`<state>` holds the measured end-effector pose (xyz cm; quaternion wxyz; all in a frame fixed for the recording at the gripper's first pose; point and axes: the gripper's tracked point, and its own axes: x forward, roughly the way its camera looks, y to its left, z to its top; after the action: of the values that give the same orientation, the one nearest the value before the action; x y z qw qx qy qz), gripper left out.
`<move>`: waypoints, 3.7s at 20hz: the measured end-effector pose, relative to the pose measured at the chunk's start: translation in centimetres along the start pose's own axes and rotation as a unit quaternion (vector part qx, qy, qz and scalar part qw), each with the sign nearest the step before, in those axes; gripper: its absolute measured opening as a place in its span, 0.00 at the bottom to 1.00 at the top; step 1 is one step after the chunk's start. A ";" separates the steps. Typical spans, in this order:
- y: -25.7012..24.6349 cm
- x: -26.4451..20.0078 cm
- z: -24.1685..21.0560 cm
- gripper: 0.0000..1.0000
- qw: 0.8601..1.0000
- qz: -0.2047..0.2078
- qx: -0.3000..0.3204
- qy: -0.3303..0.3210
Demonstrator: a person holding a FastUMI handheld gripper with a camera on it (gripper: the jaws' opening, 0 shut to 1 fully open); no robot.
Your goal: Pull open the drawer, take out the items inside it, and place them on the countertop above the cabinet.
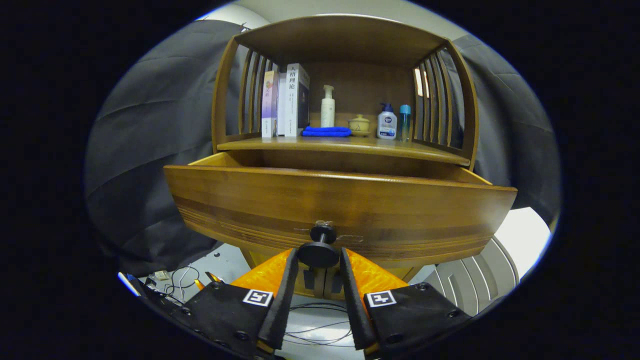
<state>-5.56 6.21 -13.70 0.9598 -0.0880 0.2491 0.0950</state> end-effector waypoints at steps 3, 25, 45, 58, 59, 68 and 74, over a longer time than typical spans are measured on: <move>-0.2 -1.5 3.0 0.79 0.999 0.015 0.017 -0.042; -3.1 8.0 10.4 0.95 0.987 0.064 0.052 0.135; -3.1 13.9 4.5 0.26 0.970 0.028 0.083 0.226; 0.0 11.4 8.7 0.15 0.979 0.103 0.059 0.164; 0.4 11.3 9.1 0.15 0.980 0.107 0.061 0.159; 5.6 9.4 10.1 0.15 0.967 0.210 -0.013 0.143; 7.0 8.3 12.0 0.15 0.966 0.236 -0.019 0.104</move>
<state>5.46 16.67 -8.34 0.8771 -0.0538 0.3592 0.3142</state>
